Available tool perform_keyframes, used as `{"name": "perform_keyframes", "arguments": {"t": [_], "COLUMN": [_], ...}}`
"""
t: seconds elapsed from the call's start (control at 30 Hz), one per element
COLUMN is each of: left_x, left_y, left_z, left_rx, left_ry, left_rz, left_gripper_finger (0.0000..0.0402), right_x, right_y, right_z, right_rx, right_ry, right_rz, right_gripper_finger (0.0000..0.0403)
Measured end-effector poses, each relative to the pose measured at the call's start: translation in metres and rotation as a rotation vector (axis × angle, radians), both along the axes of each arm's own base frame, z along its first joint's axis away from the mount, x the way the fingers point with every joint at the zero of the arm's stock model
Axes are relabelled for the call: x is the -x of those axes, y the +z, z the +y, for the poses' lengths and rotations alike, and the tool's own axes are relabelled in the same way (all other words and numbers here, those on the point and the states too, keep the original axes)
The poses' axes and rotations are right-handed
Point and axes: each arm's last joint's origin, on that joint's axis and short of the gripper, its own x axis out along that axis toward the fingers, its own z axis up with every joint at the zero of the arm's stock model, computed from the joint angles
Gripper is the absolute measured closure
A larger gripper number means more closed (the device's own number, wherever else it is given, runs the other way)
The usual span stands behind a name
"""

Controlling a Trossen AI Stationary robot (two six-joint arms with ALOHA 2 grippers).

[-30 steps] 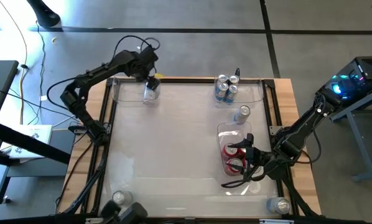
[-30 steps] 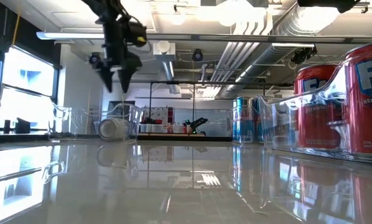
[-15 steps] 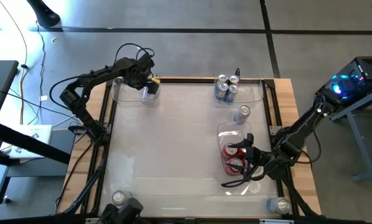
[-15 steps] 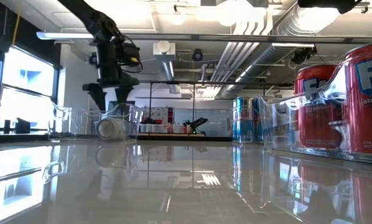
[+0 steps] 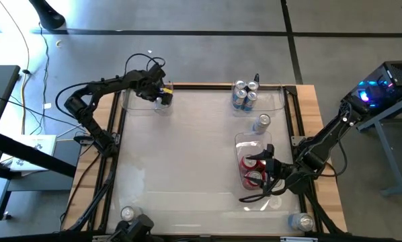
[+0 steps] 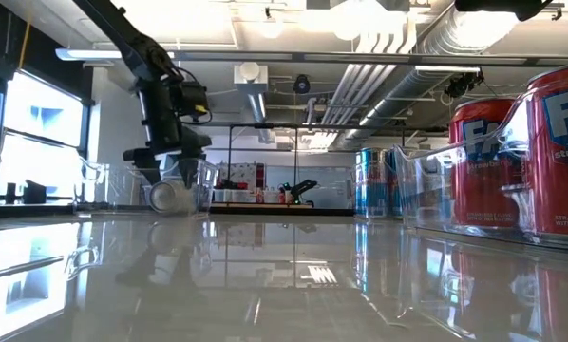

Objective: Sort soda cans
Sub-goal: Remove the white soda can from the top left transparent bin

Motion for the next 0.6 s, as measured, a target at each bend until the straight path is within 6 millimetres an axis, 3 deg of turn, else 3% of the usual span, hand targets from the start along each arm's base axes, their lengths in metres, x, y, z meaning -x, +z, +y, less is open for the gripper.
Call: {"name": "perform_keyframes", "arguments": {"t": [0.4,0.6], "left_x": [0.0019,0.0048], "left_y": [-0.0077,-0.0079], "left_z": [0.0012,0.0031], "left_rx": [-0.011,-0.007], "left_ry": [0.019,0.027], "left_rz": [0.09,0.094], "left_gripper_finger": [0.0067,0.0098], "right_x": [0.0,0.0], "right_y": [0.0,0.0], "right_z": [0.0,0.0], "right_rx": [-0.007,-0.007], "right_ry": [-0.003,-0.003], "right_rz": [-0.001,-0.001], "right_gripper_finger": [0.0069,0.0069]}}
